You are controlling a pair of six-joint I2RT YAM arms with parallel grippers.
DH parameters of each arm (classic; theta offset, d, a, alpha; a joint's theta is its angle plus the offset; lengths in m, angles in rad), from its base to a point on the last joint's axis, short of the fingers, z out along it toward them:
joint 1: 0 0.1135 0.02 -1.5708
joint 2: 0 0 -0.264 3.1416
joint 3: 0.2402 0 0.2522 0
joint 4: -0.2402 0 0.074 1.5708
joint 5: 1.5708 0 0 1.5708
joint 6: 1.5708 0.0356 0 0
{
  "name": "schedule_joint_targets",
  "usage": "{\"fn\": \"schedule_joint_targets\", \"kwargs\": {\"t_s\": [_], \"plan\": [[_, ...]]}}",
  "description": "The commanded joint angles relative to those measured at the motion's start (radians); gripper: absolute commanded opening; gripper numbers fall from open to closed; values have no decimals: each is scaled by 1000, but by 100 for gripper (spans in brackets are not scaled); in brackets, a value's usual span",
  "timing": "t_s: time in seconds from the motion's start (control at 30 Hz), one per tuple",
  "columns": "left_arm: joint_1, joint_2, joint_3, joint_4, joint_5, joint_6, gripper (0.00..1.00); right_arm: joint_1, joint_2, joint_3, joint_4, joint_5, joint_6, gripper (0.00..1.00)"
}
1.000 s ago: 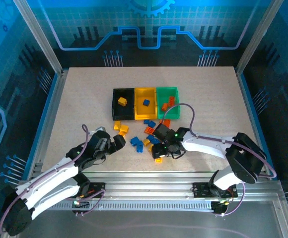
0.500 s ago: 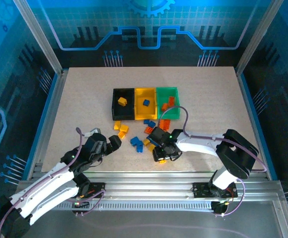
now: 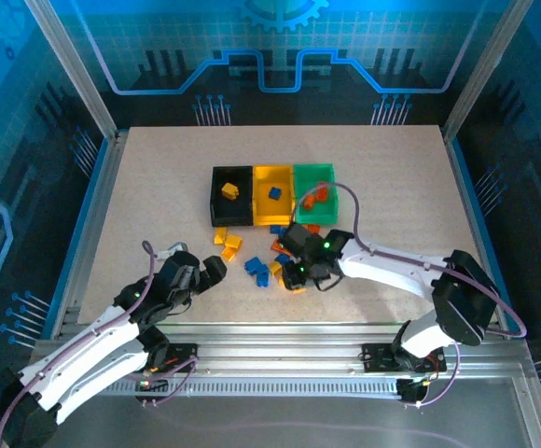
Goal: Sort the legos into containers by color
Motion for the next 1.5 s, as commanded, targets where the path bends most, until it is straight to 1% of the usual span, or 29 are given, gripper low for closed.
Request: {"fn": "schedule_joint_targets", "kwargs": {"t_s": [0.0,0.1,0.3,0.43,0.53,0.63,0.73,0.83,0.9,1.03,1.13,1.23,1.3,1.4,1.47], "plan": [[8,-8,-29,-26,-2,-28,99,-45,36,163,2,10,-80,32],[8,-8,-34,-28,7,-33,99,-82,149,329,46,28,-122,32],[9,-11,-34,-26,32,-34,99,-142,437,691,79,11,-158,33],[9,-11,-40,-21,41,-33,99,-158,643,939,50,3,-175,34],[10,-10,-45,-14,46,-34,99,-170,782,1090,25,-6,-170,35],[10,-9,-53,-1,52,-33,99,-175,895,1206,-5,-9,-164,37],[10,-9,-55,7,58,-31,99,-177,963,1272,-18,-29,-158,43],[10,-8,-50,13,61,-20,99,-177,979,1291,-5,-56,-151,55],[10,-4,-43,11,64,-14,99,-175,971,1296,6,-66,-149,59],[9,7,-23,8,62,-2,99,-170,927,1302,-1,-68,-148,62],[10,33,5,16,69,25,99,-164,848,1248,1,-62,-143,63],[9,89,46,28,76,65,96,-158,711,1090,50,-56,-128,63],[9,146,80,42,79,94,92,-157,600,931,116,-47,-116,63],[9,233,125,75,81,116,89,-157,443,719,183,-34,-104,63],[10,306,153,107,85,137,85,-157,357,601,209,-29,-102,63]]}}
